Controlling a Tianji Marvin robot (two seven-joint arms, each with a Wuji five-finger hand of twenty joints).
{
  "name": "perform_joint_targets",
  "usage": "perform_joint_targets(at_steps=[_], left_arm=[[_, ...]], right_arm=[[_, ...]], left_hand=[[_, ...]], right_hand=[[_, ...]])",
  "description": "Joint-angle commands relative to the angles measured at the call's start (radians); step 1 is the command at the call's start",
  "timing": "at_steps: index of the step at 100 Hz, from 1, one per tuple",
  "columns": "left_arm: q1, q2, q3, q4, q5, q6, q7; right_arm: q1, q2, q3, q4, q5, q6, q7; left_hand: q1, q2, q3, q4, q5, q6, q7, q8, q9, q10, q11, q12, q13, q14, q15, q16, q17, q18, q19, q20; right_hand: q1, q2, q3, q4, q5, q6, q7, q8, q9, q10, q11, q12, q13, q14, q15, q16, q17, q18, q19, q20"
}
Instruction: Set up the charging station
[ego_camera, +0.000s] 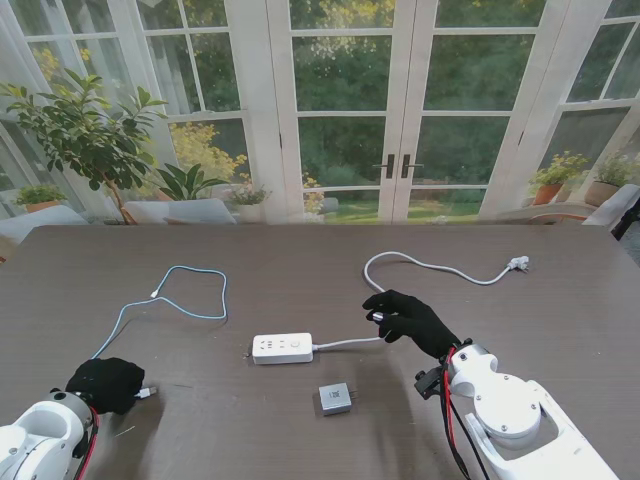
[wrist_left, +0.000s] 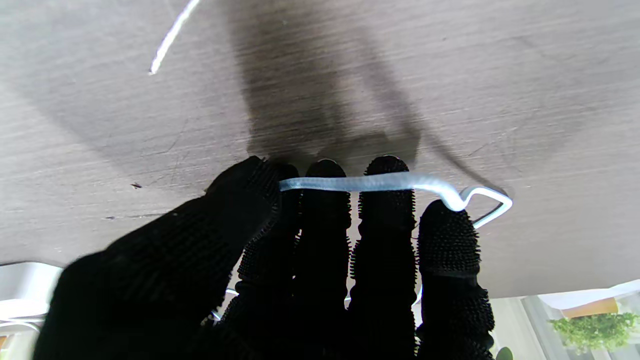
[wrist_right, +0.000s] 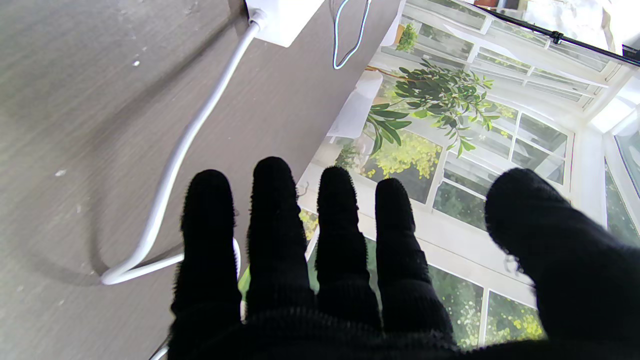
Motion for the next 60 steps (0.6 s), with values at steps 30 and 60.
perform_joint_targets(at_steps=[30, 60], left_arm=[[0.002, -0.011, 0.01, 0.018, -0.076, -0.002, 0.007], [-0.009, -0.029, 0.021, -0.004, -0.267, 0.022, 0.012]], right_arm=[[-0.007, -0.004, -0.004, -0.003, 0.014, 0.009, 0.018], [-0.006, -0.005, -0.006, -0.003, 0.025, 0.016, 0.023]], left_hand=[[0.048, 0.13, -0.043, -0.045, -0.04, -0.167, 0.149, 0.064, -0.096, -0.008, -0.009, -0.022, -0.111, 0.021, -0.077, -0.016, -0.139, 0.013, -0.068, -0.003], [0.03, 0.122, -0.025, -0.051, -0.03, -0.202, 0.15, 0.061, -0.183, 0.006, -0.093, -0.273, -0.272, 0.044, -0.299, -0.162, -0.296, 0.01, -0.3, -0.096]], right_hand=[[-0.012, 0.03, -0.012, 0.024, -0.008, 0.01, -0.066, 0.009, 0.018, 0.003, -0.017, 0.01, 0.016, -0.006, 0.009, -1.083, 0.002, 0.009, -0.023, 0.016], [-0.011, 0.034, -0.012, 0.024, -0.021, 0.017, -0.065, 0.009, 0.015, 0.007, -0.017, 0.01, 0.015, -0.003, 0.008, -1.083, 0.003, 0.01, -0.024, 0.017]])
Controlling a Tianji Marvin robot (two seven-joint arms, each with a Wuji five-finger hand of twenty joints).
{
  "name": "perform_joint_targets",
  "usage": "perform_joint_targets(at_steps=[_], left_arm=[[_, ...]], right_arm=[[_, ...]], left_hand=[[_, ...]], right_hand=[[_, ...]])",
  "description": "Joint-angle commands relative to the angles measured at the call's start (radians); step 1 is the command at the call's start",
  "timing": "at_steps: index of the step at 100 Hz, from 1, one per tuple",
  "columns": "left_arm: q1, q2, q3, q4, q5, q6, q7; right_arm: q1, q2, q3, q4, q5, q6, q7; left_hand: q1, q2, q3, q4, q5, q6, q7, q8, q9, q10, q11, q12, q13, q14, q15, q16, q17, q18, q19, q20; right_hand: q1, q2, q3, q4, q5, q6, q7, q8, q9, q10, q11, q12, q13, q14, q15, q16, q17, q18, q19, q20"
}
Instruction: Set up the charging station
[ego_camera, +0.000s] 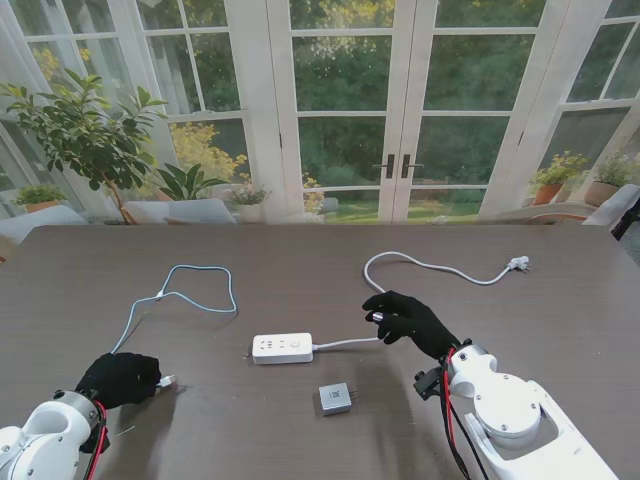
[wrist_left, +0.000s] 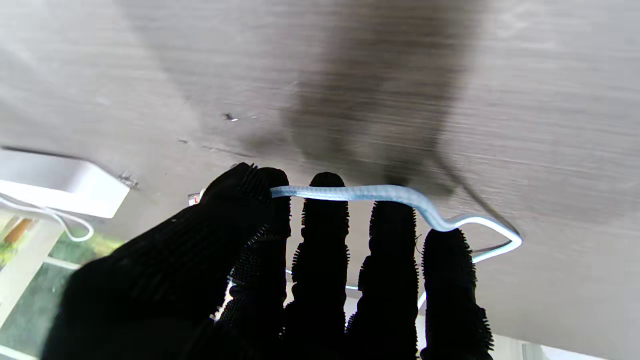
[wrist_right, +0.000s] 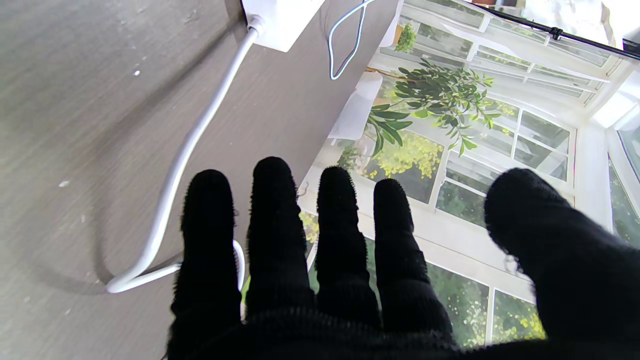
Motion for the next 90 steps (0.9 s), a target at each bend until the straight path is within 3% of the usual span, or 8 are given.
perform_joint_targets(at_steps=[1, 15, 47, 69, 90], left_arm=[[0.001, -0.013, 0.005, -0.019, 0.022, 0.012, -0.029], [-0.007, -0.017, 0.007, -0.043, -0.064, 0.031, -0.061], [-0.046, -0.028, 0.033, -0.066, -0.251, 0.077, -0.085], [-0.077, -0.028, 0.049, -0.064, -0.436, 0.11, -0.153], [-0.114, -0.033, 0.074, -0.027, -0.56, 0.112, -0.172]], right_arm=[[-0.006, -0.004, -0.004, -0.003, 0.004, 0.003, 0.017], [-0.005, -0.004, -0.004, -0.003, 0.009, 0.004, 0.021], [-0.004, -0.004, -0.003, -0.001, 0.015, 0.007, 0.022], [-0.003, -0.005, -0.003, 0.0, 0.021, 0.008, 0.022], [-0.002, -0.006, -0.003, 0.001, 0.028, 0.009, 0.023]], left_hand=[[0.031, 0.05, 0.04, -0.006, 0.028, -0.139, 0.103, 0.021, -0.033, 0.005, -0.007, -0.039, -0.044, 0.002, -0.042, -0.029, -0.038, 0.01, -0.04, -0.019], [0.035, 0.058, 0.022, 0.0, 0.035, -0.141, 0.084, 0.029, -0.068, 0.017, -0.022, -0.151, -0.101, 0.006, -0.082, -0.058, -0.083, 0.008, -0.102, -0.047], [0.063, 0.071, -0.003, 0.005, 0.031, -0.101, 0.076, 0.062, -0.068, 0.045, -0.032, -0.251, -0.142, 0.024, -0.114, -0.076, -0.127, -0.005, -0.174, -0.063], [0.089, 0.055, 0.047, -0.031, 0.025, -0.049, 0.113, 0.12, -0.046, 0.074, -0.017, -0.136, -0.178, 0.03, -0.137, -0.074, -0.168, -0.006, -0.276, -0.042], [0.105, 0.059, 0.031, -0.021, 0.048, -0.01, 0.084, 0.108, -0.015, 0.087, -0.046, -0.153, -0.171, 0.045, -0.15, -0.072, -0.178, 0.004, -0.325, -0.021]], right_hand=[[-0.012, 0.034, -0.012, 0.024, -0.022, 0.003, -0.065, 0.009, 0.016, 0.005, -0.016, 0.009, 0.015, -0.002, 0.008, -1.083, 0.003, 0.01, -0.024, 0.016], [-0.012, 0.036, -0.013, 0.024, -0.027, 0.007, -0.064, 0.009, 0.013, 0.005, -0.016, 0.008, 0.015, -0.001, 0.009, -1.082, 0.003, 0.009, -0.024, 0.016], [-0.012, 0.036, -0.015, 0.024, -0.032, 0.009, -0.063, 0.008, 0.013, 0.006, -0.015, 0.008, 0.015, -0.003, 0.009, -1.082, 0.002, 0.01, -0.026, 0.017], [-0.01, 0.037, -0.015, 0.024, -0.034, 0.011, -0.062, 0.007, 0.012, 0.006, -0.015, 0.008, 0.014, -0.001, 0.008, -1.082, 0.003, 0.01, -0.027, 0.018], [-0.01, 0.039, -0.015, 0.025, -0.038, 0.013, -0.063, 0.006, 0.013, 0.007, -0.015, 0.007, 0.017, 0.0, 0.009, -1.081, 0.003, 0.011, -0.028, 0.019]])
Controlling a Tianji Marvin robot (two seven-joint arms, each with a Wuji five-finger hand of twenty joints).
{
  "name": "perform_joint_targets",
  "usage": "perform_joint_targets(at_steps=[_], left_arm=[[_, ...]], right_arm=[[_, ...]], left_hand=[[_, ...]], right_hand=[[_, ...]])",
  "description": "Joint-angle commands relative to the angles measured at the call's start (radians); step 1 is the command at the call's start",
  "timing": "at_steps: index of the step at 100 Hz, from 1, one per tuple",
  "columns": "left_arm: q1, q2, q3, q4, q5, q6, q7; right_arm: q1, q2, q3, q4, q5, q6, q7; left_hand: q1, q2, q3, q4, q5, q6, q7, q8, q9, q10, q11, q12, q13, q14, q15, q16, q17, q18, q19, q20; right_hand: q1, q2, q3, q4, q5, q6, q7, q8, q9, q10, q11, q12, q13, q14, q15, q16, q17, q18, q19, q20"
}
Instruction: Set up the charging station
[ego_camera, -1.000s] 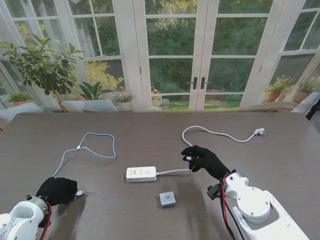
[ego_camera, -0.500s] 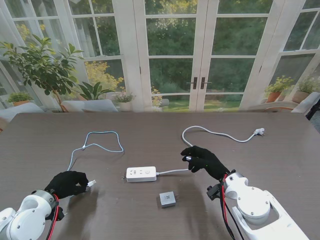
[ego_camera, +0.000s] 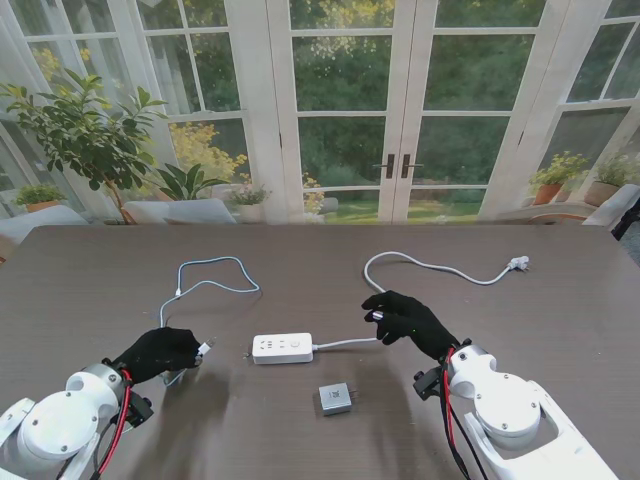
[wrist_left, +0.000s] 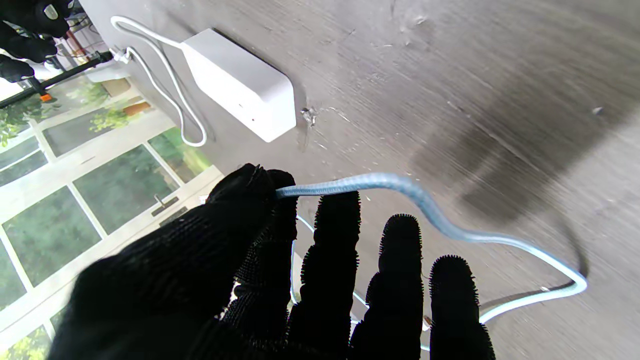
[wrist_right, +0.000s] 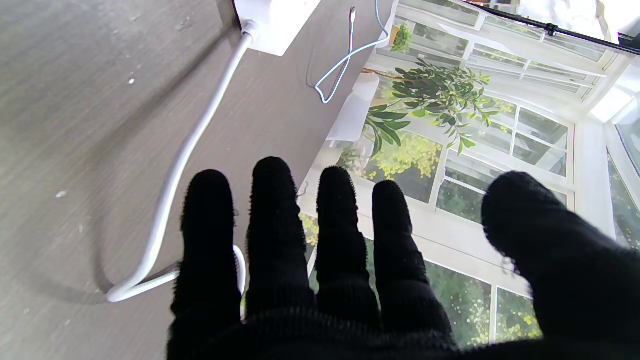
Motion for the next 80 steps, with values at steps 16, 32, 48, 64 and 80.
perform_joint_targets(at_steps=[16, 32, 48, 64, 80], left_arm=[[-0.033, -0.016, 0.025, 0.037, -0.064, -0.001, -0.017], [-0.057, -0.027, 0.046, 0.067, -0.147, 0.016, -0.009], [-0.081, -0.035, 0.067, 0.093, -0.218, 0.038, -0.011], [-0.102, -0.04, 0.085, 0.115, -0.255, 0.051, -0.009], [-0.117, -0.046, 0.098, 0.128, -0.276, 0.056, 0.001]], right_arm=[[-0.003, -0.006, -0.003, 0.001, 0.008, 0.004, 0.014], [-0.002, -0.006, -0.002, 0.001, 0.012, 0.005, 0.013], [-0.001, -0.007, -0.002, 0.003, 0.017, 0.005, 0.012], [-0.001, -0.008, -0.002, 0.003, 0.023, 0.008, 0.013], [-0.001, -0.009, -0.002, 0.003, 0.027, 0.01, 0.012]], left_hand=[[0.09, 0.042, 0.04, 0.006, 0.07, -0.043, 0.066, 0.027, 0.091, 0.007, -0.028, -0.056, 0.076, 0.022, -0.029, -0.022, 0.033, -0.006, -0.041, 0.027], [0.107, 0.026, 0.048, 0.017, 0.087, -0.016, 0.049, 0.007, 0.19, 0.045, -0.008, -0.077, 0.279, 0.069, 0.021, -0.05, 0.175, 0.001, 0.118, 0.022], [0.127, 0.019, 0.037, 0.034, 0.101, -0.008, 0.031, -0.011, 0.286, 0.061, 0.04, -0.063, 0.492, 0.097, 0.119, -0.044, 0.345, 0.077, 0.282, 0.039], [0.141, 0.018, 0.024, 0.046, 0.107, -0.01, 0.02, -0.019, 0.326, 0.044, 0.116, 0.023, 0.687, 0.071, 0.31, -0.017, 0.552, 0.154, 0.483, 0.041], [0.148, 0.028, -0.004, 0.058, 0.1, -0.028, 0.015, -0.03, 0.318, 0.008, 0.194, 0.191, 0.734, 0.023, 0.672, 0.052, 0.872, 0.239, 0.764, -0.045]], right_hand=[[-0.01, 0.015, -0.015, 0.024, -0.027, 0.003, -0.057, 0.005, 0.013, 0.006, -0.015, 0.007, 0.017, -0.001, 0.01, -1.081, 0.004, 0.011, -0.025, 0.018], [-0.011, 0.016, -0.014, 0.024, -0.028, 0.004, -0.056, 0.005, 0.014, 0.006, -0.014, 0.008, 0.019, -0.002, 0.01, -1.081, 0.005, 0.01, -0.024, 0.019], [-0.01, 0.015, -0.013, 0.024, -0.029, 0.006, -0.056, 0.004, 0.013, 0.007, -0.014, 0.007, 0.019, 0.001, 0.01, -1.081, 0.005, 0.01, -0.024, 0.019], [-0.009, 0.014, -0.011, 0.024, -0.031, 0.007, -0.055, 0.003, 0.014, 0.009, -0.013, 0.007, 0.021, 0.003, 0.011, -1.08, 0.008, 0.011, -0.023, 0.02], [-0.009, 0.013, -0.01, 0.023, -0.032, 0.009, -0.056, 0.003, 0.013, 0.01, -0.014, 0.007, 0.022, 0.002, 0.012, -1.08, 0.008, 0.013, -0.023, 0.02]])
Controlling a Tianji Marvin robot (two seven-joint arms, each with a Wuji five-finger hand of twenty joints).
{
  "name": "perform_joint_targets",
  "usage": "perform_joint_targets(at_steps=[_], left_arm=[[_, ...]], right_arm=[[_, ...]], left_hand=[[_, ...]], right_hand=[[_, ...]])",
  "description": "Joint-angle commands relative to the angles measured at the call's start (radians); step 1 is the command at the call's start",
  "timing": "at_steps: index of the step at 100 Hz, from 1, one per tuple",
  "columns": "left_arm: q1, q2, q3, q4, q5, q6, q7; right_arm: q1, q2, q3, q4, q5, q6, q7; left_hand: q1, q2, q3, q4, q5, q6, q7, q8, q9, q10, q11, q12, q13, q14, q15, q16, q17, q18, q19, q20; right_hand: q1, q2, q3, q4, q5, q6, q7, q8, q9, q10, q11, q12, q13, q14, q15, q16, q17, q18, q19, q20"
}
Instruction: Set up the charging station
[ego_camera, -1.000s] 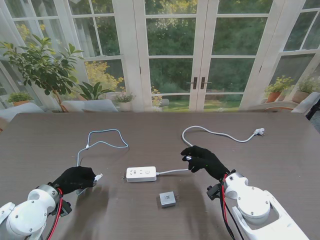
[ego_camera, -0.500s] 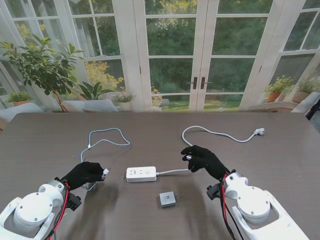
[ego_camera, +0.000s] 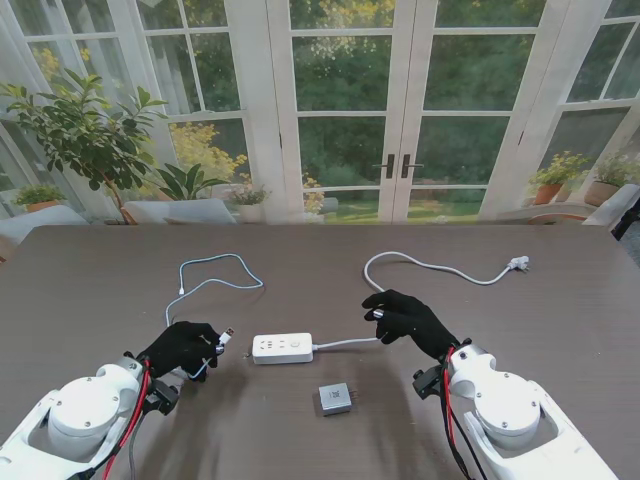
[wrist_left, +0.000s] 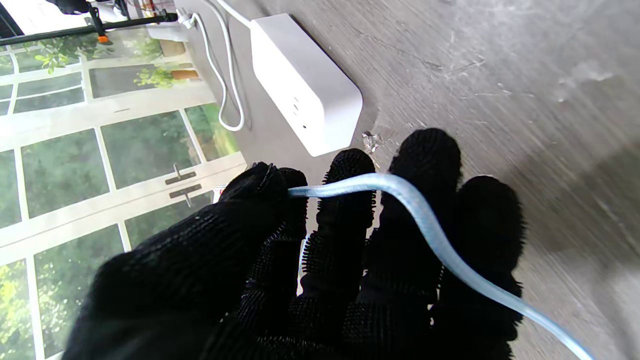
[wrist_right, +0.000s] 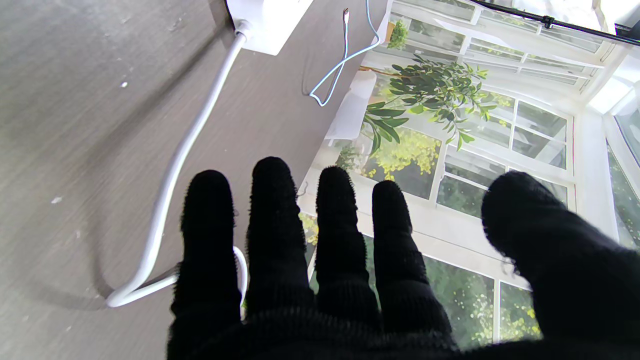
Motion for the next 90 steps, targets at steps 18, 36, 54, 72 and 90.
perform_joint_targets(at_steps=[18, 36, 54, 72, 90], left_arm=[[-0.017, -0.016, 0.015, 0.014, -0.012, 0.003, 0.0], [-0.03, -0.017, 0.021, 0.026, -0.028, -0.009, -0.003], [-0.042, -0.008, 0.024, 0.03, -0.05, -0.001, -0.056], [-0.051, -0.011, 0.032, 0.044, -0.051, -0.018, -0.044], [-0.06, -0.016, 0.04, 0.055, -0.059, -0.032, -0.029]], right_arm=[[-0.003, -0.006, -0.001, 0.0, 0.009, 0.006, 0.012], [-0.003, -0.007, -0.001, 0.001, 0.013, 0.009, 0.012], [-0.002, -0.007, 0.0, 0.001, 0.018, 0.012, 0.013], [-0.002, -0.008, 0.0, 0.002, 0.021, 0.013, 0.013], [-0.001, -0.008, 0.001, 0.002, 0.023, 0.013, 0.015]], left_hand=[[0.081, 0.023, 0.023, 0.067, 0.074, -0.114, 0.055, -0.006, 0.027, -0.058, 0.047, 0.119, 0.052, -0.211, 0.573, 0.118, 0.307, -0.313, 0.673, 0.009], [0.073, 0.012, 0.038, 0.065, 0.082, -0.094, 0.047, -0.022, 0.039, -0.057, 0.053, 0.126, 0.052, -0.394, 0.86, 0.182, 0.361, -0.599, 0.762, 0.42], [0.082, 0.037, -0.082, 0.117, 0.088, -0.04, -0.015, -0.065, 0.05, -0.021, 0.088, 0.063, 0.05, -0.403, 0.941, 0.206, 0.366, -0.609, 0.762, 0.568], [-0.054, -0.042, -0.143, 0.129, 0.081, -0.049, -0.022, -0.063, 0.012, -0.024, 0.093, 0.033, 0.051, -0.396, 0.948, 0.214, 0.366, -0.601, 0.762, 0.59], [-0.106, -0.071, -0.175, 0.131, 0.064, -0.077, -0.12, -0.106, 0.047, -0.034, 0.167, 0.08, 0.05, -0.374, 0.951, 0.228, 0.364, -0.577, 0.762, 0.608]], right_hand=[[-0.009, 0.013, -0.01, 0.023, -0.034, 0.008, -0.055, 0.002, 0.013, 0.006, -0.013, 0.007, 0.023, 0.001, 0.013, -1.079, 0.01, 0.013, -0.014, 0.018], [-0.009, 0.012, -0.009, 0.023, -0.035, 0.01, -0.055, 0.002, 0.013, 0.006, -0.013, 0.007, 0.022, 0.002, 0.013, -1.079, 0.009, 0.014, -0.014, 0.018], [-0.008, 0.013, -0.007, 0.023, -0.035, 0.011, -0.055, 0.001, 0.011, 0.008, -0.014, 0.006, 0.022, 0.003, 0.013, -1.078, 0.008, 0.014, -0.015, 0.018], [-0.008, 0.012, -0.006, 0.022, -0.034, 0.012, -0.054, 0.001, 0.012, 0.007, -0.013, 0.006, 0.021, 0.005, 0.012, -1.078, 0.007, 0.014, -0.016, 0.018], [-0.008, 0.012, -0.007, 0.022, -0.034, 0.013, -0.055, 0.0, 0.012, 0.007, -0.013, 0.006, 0.022, 0.003, 0.013, -1.078, 0.008, 0.015, -0.016, 0.018]])
